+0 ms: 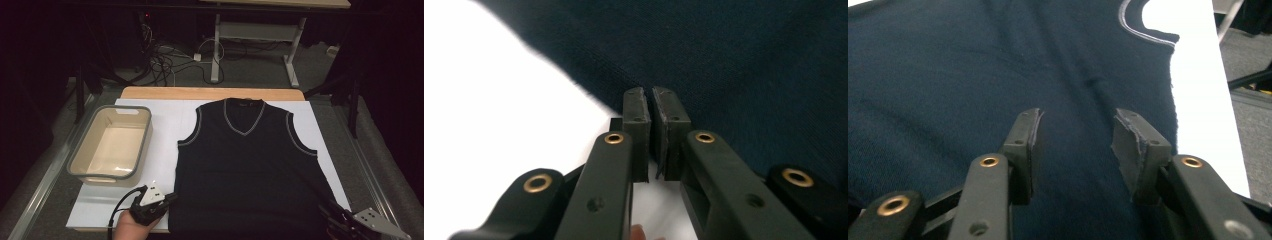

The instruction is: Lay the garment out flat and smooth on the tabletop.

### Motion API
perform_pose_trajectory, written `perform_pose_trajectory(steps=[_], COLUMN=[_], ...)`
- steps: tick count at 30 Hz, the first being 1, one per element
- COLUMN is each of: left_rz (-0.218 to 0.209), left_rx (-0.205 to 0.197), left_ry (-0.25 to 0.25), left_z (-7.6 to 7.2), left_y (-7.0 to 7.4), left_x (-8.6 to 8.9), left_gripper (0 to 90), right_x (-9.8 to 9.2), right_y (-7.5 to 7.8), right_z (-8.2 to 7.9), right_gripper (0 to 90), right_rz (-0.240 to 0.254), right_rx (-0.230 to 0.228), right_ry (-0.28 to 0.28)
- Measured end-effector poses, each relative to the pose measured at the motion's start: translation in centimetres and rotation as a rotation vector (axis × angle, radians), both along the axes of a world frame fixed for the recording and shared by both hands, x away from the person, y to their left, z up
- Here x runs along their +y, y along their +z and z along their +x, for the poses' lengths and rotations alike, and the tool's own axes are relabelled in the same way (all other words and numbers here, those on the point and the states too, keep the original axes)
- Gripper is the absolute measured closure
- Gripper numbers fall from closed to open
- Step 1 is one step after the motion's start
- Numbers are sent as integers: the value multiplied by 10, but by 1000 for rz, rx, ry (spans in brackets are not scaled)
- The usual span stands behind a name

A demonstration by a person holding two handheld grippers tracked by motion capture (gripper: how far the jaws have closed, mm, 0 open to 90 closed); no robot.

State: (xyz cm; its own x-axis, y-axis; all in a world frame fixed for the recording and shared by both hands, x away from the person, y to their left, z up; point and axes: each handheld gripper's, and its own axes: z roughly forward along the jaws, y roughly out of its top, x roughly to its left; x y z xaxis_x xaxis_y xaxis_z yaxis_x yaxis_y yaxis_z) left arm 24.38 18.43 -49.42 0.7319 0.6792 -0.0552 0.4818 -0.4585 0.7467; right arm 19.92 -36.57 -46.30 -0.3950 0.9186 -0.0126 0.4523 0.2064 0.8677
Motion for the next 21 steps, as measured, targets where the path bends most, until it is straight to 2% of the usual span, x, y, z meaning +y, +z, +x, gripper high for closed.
perform_pose_trajectory(steps=[4,8,11,14,16,17,18,19,20,21], left_rz=[-26,-28,-35,-29,-18,-14,-15,-17,-15,-16], left_rx=[-13,4,25,36,39,38,37,40,40,40], left_ry=[35,54,53,41,27,21,18,18,14,12], left_z=[-25,-46,-50,-47,-46,-45,-44,-44,-43,-42], left_y=[8,4,0,-3,-4,-4,-5,-5,-5,-5], left_x=[28,48,55,52,50,49,48,48,47,46], left_gripper=[838,839,838,837,836,835,835,834,834,834], right_x=[4,5,4,0,-2,-1,1,4,7,8], right_y=[1,0,-5,-10,-13,-15,-17,-20,-21,-21], right_z=[8,14,17,21,22,23,23,23,21,20], right_gripper=[523,494,446,375,370,387,458,492,525,607], right_rz=[4,7,4,6,7,3,-8,-25,-62,-66], right_rx=[0,15,48,85,109,123,137,160,142,141], right_ry=[6,3,-13,-54,-62,-58,-39,-14,-16,-19])
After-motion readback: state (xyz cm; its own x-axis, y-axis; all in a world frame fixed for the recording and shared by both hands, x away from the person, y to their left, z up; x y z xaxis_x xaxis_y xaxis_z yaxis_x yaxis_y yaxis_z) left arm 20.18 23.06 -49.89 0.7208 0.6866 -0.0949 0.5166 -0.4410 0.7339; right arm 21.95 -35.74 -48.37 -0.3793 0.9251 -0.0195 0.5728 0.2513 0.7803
